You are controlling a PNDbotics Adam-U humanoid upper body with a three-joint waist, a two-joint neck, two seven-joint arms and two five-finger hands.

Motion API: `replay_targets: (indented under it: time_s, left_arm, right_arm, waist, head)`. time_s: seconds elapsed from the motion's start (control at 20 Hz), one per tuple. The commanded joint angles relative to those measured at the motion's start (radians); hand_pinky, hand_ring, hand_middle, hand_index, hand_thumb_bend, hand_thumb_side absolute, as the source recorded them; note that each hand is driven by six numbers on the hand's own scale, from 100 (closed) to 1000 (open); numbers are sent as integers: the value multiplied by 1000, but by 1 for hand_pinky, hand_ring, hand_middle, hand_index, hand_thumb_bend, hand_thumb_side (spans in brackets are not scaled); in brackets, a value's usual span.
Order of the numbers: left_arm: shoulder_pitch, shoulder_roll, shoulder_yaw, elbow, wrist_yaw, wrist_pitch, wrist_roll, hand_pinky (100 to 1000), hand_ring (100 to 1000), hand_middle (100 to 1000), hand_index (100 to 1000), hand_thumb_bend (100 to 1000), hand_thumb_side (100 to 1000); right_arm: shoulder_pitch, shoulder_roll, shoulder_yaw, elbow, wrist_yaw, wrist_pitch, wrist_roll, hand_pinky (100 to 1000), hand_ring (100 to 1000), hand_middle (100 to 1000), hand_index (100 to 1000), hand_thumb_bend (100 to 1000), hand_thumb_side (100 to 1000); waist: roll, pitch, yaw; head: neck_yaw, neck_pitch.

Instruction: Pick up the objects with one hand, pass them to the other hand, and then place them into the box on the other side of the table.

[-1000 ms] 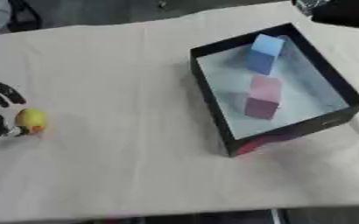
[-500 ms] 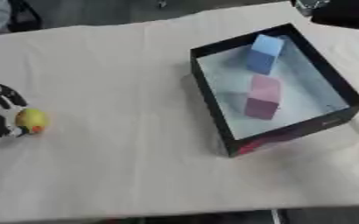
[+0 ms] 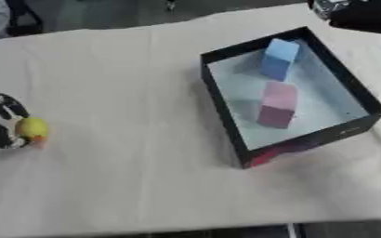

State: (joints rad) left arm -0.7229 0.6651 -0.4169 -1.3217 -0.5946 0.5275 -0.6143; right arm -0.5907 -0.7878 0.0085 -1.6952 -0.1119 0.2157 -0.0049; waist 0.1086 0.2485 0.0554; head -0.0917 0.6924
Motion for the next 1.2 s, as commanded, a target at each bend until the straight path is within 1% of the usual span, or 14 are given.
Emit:
replay_targets:
  time_s: [0.05,0.25,0.5,0.75,0.8,0.85,0.9,0.95,1.0,1.2]
  left_arm:
    - [-21,14,7,10,-18,-3,-10,853,840,796,782,399,100]
    - [-25,5,8,28,-36,-9,-3,849,837,793,776,384,100]
    - [-28,-4,11,42,-46,-14,21,839,827,776,730,292,100]
    - [-28,-4,9,44,-39,-14,32,839,827,776,730,292,100]
    - [-30,-4,12,41,-38,-15,34,829,797,746,645,142,114]
    - [-32,0,24,25,-35,-19,44,827,791,735,597,124,105]
    - [-26,4,30,4,-28,-20,57,825,778,714,574,118,100]
    - [-19,10,32,-15,-18,-19,65,823,762,689,564,110,100]
    - [-14,15,33,-30,-7,-16,70,822,758,683,563,109,100]
    - [0,34,46,-84,10,-8,87,821,758,681,561,120,100]
  right_arm:
    - [-18,-17,-11,-8,-3,-3,1,918,871,810,853,315,226]
    - [-18,-17,-12,-7,-3,-4,2,918,871,810,852,316,226]
    - [-16,-16,-13,-6,-2,-4,2,918,871,810,853,314,227]
    - [-15,-16,-14,-5,-2,-4,1,918,871,810,853,314,227]
    - [-14,-16,-14,-5,-2,-4,1,918,871,810,852,317,227]
    - [-13,-17,-14,-4,-2,-4,1,918,871,810,852,317,227]
    - [-13,-17,-14,-4,-2,-4,1,918,870,810,851,317,227]
    - [-13,-17,-14,-4,-2,-4,1,918,870,810,851,316,227]
    - [-13,-17,-14,-4,-2,-4,2,918,870,810,851,316,227]
    - [-15,-18,-14,-5,-4,-5,3,918,870,810,850,322,223]
  waist:
    - [-2,-14,0]
    - [-2,-13,-1]
    - [-2,-12,-2]
    - [-2,-12,-2]
    - [-2,-13,-1]
    - [-2,-14,0]
    - [-2,-14,0]
    - [-2,-15,1]
    - [-2,-15,1]
    - [-2,-17,2]
  head:
    - [-1,-9]
    - [-1,-9]
    - [-1,-9]
    - [-1,-9]
    - [-2,-8]
    - [-5,-7]
    - [-7,-6]
    - [-7,-6]
    - [-8,-7]
    - [-12,-7]
